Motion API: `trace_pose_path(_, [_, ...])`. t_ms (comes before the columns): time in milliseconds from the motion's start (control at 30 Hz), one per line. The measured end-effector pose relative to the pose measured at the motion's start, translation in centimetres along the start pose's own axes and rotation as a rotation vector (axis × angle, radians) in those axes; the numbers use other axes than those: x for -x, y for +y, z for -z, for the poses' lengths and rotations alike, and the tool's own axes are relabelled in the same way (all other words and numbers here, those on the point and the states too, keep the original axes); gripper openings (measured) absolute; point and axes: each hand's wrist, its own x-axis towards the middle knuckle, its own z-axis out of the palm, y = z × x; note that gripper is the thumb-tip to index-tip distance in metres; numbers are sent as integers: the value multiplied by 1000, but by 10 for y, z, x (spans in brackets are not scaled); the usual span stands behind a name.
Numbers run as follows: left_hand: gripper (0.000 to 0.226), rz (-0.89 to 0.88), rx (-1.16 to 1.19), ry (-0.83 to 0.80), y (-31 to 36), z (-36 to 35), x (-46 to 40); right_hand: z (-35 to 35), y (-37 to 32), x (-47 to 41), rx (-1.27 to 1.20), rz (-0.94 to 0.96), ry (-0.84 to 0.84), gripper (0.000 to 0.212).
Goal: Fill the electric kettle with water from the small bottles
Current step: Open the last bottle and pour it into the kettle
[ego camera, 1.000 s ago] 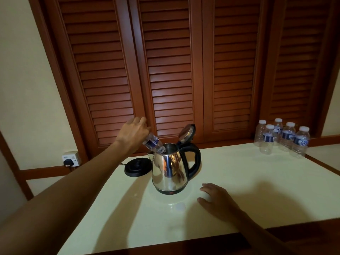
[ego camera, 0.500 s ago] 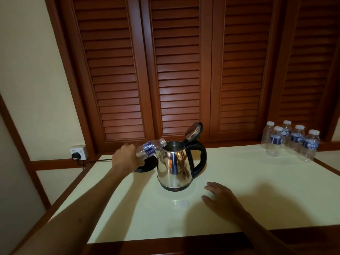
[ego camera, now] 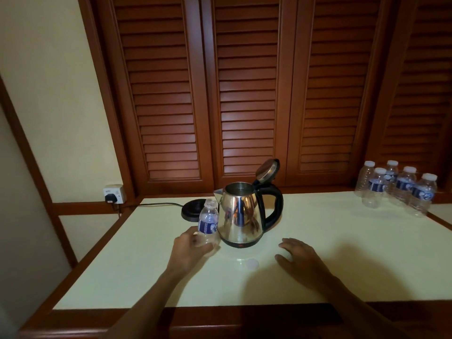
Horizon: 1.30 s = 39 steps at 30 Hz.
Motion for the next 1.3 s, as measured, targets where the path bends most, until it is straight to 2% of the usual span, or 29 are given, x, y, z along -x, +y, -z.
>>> trace_pose_path(167, [37, 14, 120, 42, -10, -13, 21, -7, 4, 2, 116, 119, 141, 44])
trace_pose_path(267, [41, 24, 186, 40, -14, -16, 22, -4, -1, 3, 195, 101, 142, 38])
trace_pose_path(400, [48, 10, 198, 21, -22, -15, 17, 0, -19, 5, 299, 61, 66, 42])
trace_pose_path(500, [50, -14, 188, 25, -25, -15, 14, 2, -49, 4, 115, 48, -13, 36])
trace_pose_path(567, [51, -25, 197, 22, -28, -16, 13, -1, -66, 1, 13, 69, -117, 41])
trace_pose_path(667, [51, -23, 219, 11, -29, -16, 13, -5, -80, -4, 36, 153, -292, 51])
trace_pose_path(767, [52, -23, 243, 16, -30, -16, 12, -1, -88, -10, 44, 209, -346, 39])
trace_pose_path(833, [53, -26, 267, 21, -30, -16, 12, 4, -98, -15, -24, 234, -318, 30])
trace_pose_path(933, [52, -37, 295, 19, -30, -15, 13, 24, -123, -23, -232, 340, -65, 6])
trace_pose_path(1000, [51, -37, 326, 6, -30, -14, 13, 43, -143, -33, -328, 315, 26, 11])
trace_pose_path(1167, [47, -50, 389, -18, -31, -13, 13, 78, -178, -69, -300, 442, 50, 19])
trace_pose_path(1300, [45, -58, 379, -30, -33, -11, 13, 85, -188, -89, -101, 518, -109, 34])
